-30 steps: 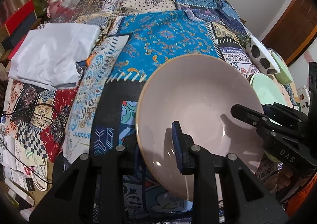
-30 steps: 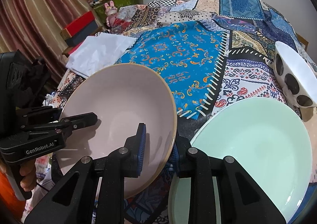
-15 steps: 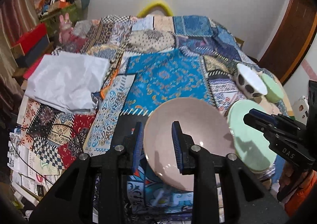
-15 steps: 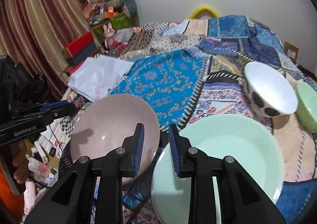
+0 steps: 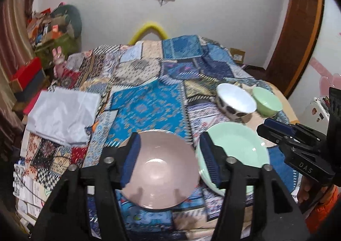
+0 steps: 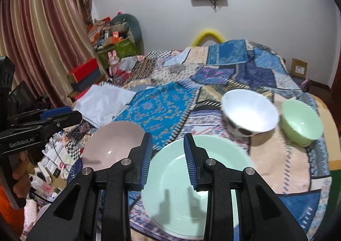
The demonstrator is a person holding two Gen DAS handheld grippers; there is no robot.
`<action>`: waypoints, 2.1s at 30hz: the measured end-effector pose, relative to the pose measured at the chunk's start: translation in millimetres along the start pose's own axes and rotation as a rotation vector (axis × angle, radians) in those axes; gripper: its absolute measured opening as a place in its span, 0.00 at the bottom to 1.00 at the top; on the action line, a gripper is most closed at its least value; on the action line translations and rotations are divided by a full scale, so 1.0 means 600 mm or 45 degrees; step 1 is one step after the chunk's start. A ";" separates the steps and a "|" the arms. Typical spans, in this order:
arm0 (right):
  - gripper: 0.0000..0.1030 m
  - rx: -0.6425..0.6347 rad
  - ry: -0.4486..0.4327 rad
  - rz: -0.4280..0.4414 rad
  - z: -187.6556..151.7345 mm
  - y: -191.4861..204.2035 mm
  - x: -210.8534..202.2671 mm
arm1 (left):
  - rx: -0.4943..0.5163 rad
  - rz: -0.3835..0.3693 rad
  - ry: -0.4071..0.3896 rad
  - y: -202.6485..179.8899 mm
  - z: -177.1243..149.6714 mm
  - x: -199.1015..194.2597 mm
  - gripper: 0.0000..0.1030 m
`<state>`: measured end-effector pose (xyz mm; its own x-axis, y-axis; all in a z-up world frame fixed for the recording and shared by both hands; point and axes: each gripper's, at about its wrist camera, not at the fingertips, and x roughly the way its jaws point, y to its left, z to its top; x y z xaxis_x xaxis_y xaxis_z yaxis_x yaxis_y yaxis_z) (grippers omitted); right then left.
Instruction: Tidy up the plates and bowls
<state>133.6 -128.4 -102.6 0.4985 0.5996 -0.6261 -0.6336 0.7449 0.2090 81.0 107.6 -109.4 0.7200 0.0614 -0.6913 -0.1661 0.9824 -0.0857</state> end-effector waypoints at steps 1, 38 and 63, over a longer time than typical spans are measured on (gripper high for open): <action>0.29 0.008 -0.010 -0.009 0.001 -0.009 -0.006 | 0.010 -0.004 -0.005 -0.008 0.004 0.000 0.61; 0.36 0.290 0.131 -0.199 0.015 -0.271 0.129 | 0.154 -0.101 0.226 -0.185 0.124 0.312 0.57; 0.24 0.336 0.224 -0.102 0.012 -0.295 0.194 | 0.118 -0.093 0.304 -0.176 0.119 0.410 0.53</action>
<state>307.8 -188.3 -206.8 0.4163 0.4933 -0.7638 -0.4096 0.8517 0.3268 323.5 31.4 -219.1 0.5464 -0.0432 -0.8364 -0.0490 0.9953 -0.0834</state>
